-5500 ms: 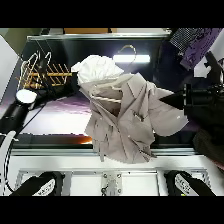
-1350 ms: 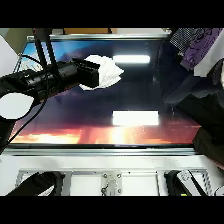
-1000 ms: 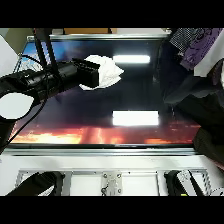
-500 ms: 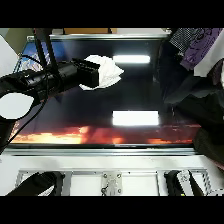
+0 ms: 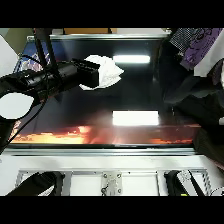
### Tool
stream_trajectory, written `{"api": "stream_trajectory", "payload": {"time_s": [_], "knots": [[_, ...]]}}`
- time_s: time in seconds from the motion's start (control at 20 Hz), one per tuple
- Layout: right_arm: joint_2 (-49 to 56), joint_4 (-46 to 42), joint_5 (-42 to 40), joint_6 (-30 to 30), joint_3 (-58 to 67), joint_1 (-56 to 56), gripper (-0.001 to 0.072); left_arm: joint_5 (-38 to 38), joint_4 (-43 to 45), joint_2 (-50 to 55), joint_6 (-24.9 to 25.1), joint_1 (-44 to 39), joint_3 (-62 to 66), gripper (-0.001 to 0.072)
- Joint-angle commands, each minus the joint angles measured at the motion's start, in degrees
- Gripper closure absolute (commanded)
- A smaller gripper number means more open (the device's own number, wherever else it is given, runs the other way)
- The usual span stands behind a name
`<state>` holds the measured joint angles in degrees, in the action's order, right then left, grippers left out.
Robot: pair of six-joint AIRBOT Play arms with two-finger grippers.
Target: Fold the clothes and pants, and hang the long-sleeved shirts on hangers.
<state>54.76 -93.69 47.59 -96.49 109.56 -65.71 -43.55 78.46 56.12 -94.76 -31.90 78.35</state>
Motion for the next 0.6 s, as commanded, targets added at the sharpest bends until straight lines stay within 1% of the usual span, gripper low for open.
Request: {"api": "stream_trajectory", "payload": {"time_s": [0.0,0.25,0.55], "knots": [[2.51,-0.22,0.48,0.02,0.0,-0.02,0.0704,0.0,-0.07,0.02,0.0,0.0,0.07,0.0693],[5.6,-1.31,0.42,0.02,0.0,-0.04,0.0704,-0.2,-0.09,0.02,0.0,0.0,0.07,0.0693],[7.15,-3.41,-0.68,0.0,0.0,-0.04,0.0704,-3.56,-0.09,0.02,-0.02,0.0,-0.07,0.0693]]}}
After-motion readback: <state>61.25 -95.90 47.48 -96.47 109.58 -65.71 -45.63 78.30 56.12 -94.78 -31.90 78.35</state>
